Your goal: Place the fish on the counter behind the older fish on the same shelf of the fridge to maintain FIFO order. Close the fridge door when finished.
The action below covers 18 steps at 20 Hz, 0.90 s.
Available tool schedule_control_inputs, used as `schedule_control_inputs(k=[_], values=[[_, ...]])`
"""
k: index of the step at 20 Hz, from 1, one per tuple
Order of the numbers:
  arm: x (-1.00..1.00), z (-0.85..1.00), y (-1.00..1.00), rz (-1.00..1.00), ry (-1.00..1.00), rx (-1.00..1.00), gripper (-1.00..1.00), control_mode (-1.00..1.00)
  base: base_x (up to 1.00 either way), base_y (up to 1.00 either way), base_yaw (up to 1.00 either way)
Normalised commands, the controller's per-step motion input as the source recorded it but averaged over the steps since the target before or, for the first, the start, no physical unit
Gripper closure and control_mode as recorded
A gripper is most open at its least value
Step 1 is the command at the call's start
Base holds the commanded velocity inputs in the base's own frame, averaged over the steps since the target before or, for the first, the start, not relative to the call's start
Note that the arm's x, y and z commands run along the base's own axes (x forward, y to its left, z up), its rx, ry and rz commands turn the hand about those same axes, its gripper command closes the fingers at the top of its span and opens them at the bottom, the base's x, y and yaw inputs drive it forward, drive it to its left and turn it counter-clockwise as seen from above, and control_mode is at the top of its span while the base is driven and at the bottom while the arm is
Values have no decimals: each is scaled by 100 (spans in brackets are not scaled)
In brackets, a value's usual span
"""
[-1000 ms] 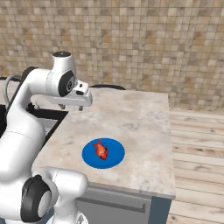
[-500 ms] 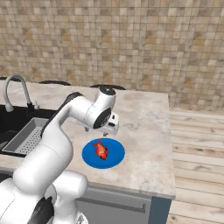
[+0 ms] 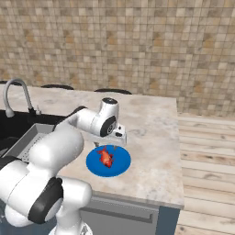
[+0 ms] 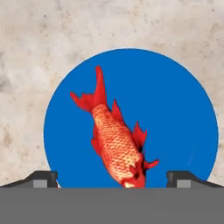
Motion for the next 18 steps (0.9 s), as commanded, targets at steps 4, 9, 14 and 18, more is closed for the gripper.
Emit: schedule_control_inputs(k=[4,9,14,18], values=[[11,-41,0,11,11,-12,-100,-100,0,0,0],[2,-31,1,15,3,-8,-100,-100,0,0,0],[-7,-11,13,15,0,-11,-100,-100,0,0,0],[0,-9,18,21,0,-9,-100,-100,0,0,0]])
